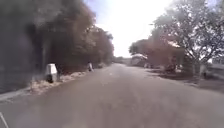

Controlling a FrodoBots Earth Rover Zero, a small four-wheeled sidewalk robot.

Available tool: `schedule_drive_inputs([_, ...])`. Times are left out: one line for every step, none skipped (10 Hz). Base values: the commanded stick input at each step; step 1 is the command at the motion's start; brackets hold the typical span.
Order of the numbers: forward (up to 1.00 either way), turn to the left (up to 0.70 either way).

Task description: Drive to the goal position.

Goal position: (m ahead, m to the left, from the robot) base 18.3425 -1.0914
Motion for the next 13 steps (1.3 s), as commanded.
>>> schedule_drive_inputs([0.5, 0.0])
schedule_drive_inputs([0.5, 0.0])
schedule_drive_inputs([0.5, 0.0])
schedule_drive_inputs([0.5, 0.0])
schedule_drive_inputs([0.5, 0.0])
schedule_drive_inputs([0.5, 0.0])
schedule_drive_inputs([0.5, 0.0])
schedule_drive_inputs([0.5, 0.0])
schedule_drive_inputs([0.5, 0.0])
schedule_drive_inputs([0.5, 0.0])
schedule_drive_inputs([0.5, 0.0])
schedule_drive_inputs([0.5, 0.0])
schedule_drive_inputs([0.5, 0.0])
